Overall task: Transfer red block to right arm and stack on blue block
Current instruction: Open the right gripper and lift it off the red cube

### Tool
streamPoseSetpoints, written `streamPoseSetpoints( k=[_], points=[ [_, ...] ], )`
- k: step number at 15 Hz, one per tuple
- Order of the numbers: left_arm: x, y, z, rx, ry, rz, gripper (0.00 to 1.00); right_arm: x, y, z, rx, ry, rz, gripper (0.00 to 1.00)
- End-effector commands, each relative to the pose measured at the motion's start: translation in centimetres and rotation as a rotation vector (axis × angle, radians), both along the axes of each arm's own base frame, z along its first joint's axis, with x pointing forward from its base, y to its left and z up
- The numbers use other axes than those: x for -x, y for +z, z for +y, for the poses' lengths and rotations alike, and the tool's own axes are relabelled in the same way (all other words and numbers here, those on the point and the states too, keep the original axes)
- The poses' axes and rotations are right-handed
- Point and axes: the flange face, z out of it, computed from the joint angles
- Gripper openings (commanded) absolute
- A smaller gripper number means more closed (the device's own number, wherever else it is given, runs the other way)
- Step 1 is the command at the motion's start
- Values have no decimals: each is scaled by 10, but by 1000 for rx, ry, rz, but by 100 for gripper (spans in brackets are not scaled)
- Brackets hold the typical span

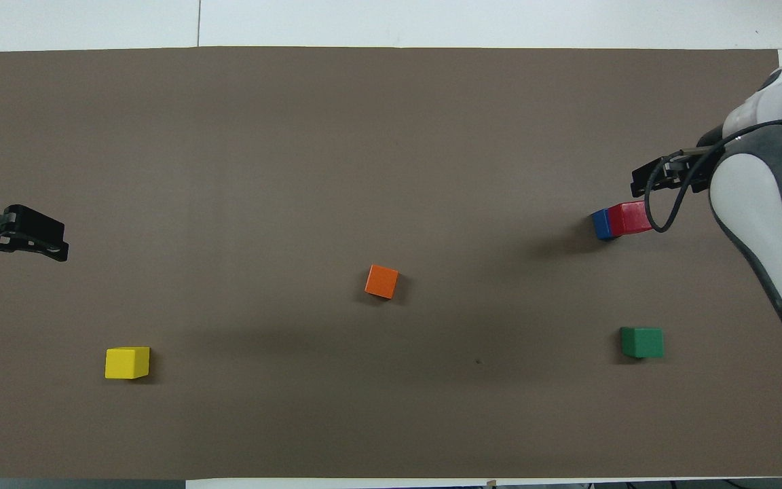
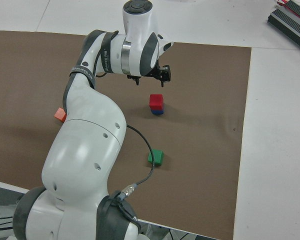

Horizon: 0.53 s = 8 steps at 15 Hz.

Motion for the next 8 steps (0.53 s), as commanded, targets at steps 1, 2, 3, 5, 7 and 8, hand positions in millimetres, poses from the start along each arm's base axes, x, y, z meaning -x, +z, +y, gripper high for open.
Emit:
streamPoseSetpoints(
  k=[1, 2, 3, 5, 7, 8],
  points=[
    [-1, 8, -4, -15, -25, -33, 100, 24, 50, -11, -4, -21, -3, 100],
    [-1, 8, -5, -15, -27, -35, 100, 34, 65, -14, -4, -28, -3, 100],
    [-1, 8, -3, -15, -24, -35, 100, 44, 80, -23, -4, -44, -12, 100],
    [2, 10, -3, -16, -22, -32, 100, 57, 96, -30, -4, -62, -15, 100],
    [6, 10, -1, -18, -19, -24, 100, 66, 101, -34, -10, -91, 21, 100],
    [7, 12, -1, -19, -17, -26, 100, 70, 101, -44, -16, -130, 47, 100]
  ],
)
